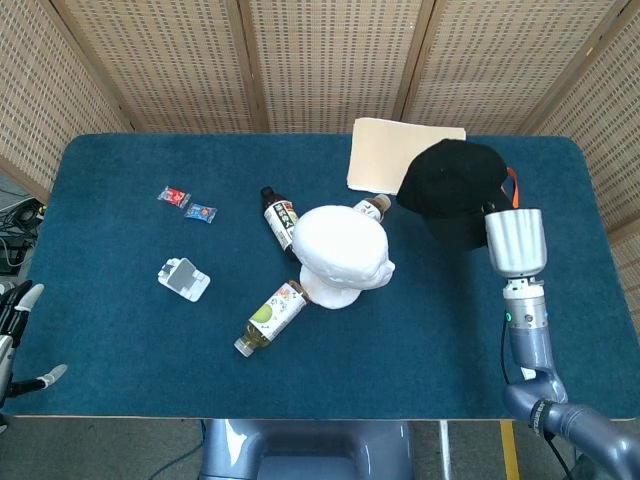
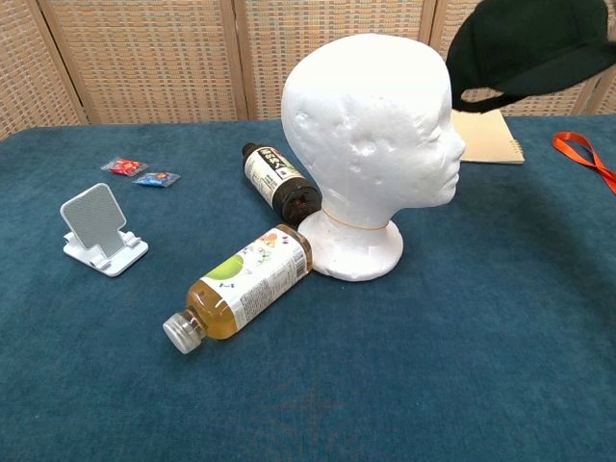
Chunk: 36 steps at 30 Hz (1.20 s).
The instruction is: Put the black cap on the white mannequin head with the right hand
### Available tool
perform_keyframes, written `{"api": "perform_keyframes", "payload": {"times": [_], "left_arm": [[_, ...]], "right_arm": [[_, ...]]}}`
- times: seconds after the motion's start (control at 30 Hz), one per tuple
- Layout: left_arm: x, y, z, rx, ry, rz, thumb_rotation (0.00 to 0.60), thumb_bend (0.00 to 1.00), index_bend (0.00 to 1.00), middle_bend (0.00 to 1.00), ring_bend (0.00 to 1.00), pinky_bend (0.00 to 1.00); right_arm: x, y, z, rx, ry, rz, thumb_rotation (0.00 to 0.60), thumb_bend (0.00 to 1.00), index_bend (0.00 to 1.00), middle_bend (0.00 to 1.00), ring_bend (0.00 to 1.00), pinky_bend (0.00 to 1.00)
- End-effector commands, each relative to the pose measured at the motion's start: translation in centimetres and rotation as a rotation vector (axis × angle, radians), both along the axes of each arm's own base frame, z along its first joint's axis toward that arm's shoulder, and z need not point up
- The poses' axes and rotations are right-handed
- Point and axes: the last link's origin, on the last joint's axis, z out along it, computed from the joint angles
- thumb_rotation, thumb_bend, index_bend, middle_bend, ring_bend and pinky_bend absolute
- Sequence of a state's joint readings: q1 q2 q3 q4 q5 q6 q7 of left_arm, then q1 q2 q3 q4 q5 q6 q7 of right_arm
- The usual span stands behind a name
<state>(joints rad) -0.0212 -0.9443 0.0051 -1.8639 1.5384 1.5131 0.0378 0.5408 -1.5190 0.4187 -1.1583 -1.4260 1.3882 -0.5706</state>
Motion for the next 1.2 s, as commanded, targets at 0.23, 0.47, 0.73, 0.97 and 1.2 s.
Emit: {"api": "perform_keyframes", "payload": {"times": [0.23,0.47,0.73,0.97,1.2], "left_arm": [[0.0,-0.1,0.3,0.006,-0.008,-0.003,0.600,0.00,0.00,0.00,0.00,0.00],[0.0,-0.2,0.4,0.004,-0.010,-0.009,0.600,0.00,0.00,0.00,0.00,0.00],[0.0,-0.1,0.4,0.004,-0.010,-0.008,0.600,0.00,0.00,0.00,0.00,0.00],[0.0,-0.1,0.2,-0.004,-0.007,-0.005,0.600,0.00,0.00,0.00,0.00,0.00],[0.0,-0.1,0.0,-0.003,-0.002,-0.002,0.600,0.00,0.00,0.00,0.00,0.00]], "right_arm": [[5.2,-0.9,4.2,-0.059,-0.149,0.141,0.600,0.66,0.81,1.00,1.00,1.00],[7.8,1.0,3.5,0.004,-0.270,0.320,0.600,0.66,0.81,1.00,1.00,1.00],[8.2,3.5,1.7,0.064,-0.285,0.382,0.600,0.67,0.81,1.00,1.00,1.00],[8.1,5.9,0.7,0.120,-0.260,0.371,0.600,0.67,0.81,1.00,1.00,1.00],[9.3,6.7,0.2,0.202,-0.307,0.486,0.600,0.67,0.81,1.00,1.00,1.00]]}}
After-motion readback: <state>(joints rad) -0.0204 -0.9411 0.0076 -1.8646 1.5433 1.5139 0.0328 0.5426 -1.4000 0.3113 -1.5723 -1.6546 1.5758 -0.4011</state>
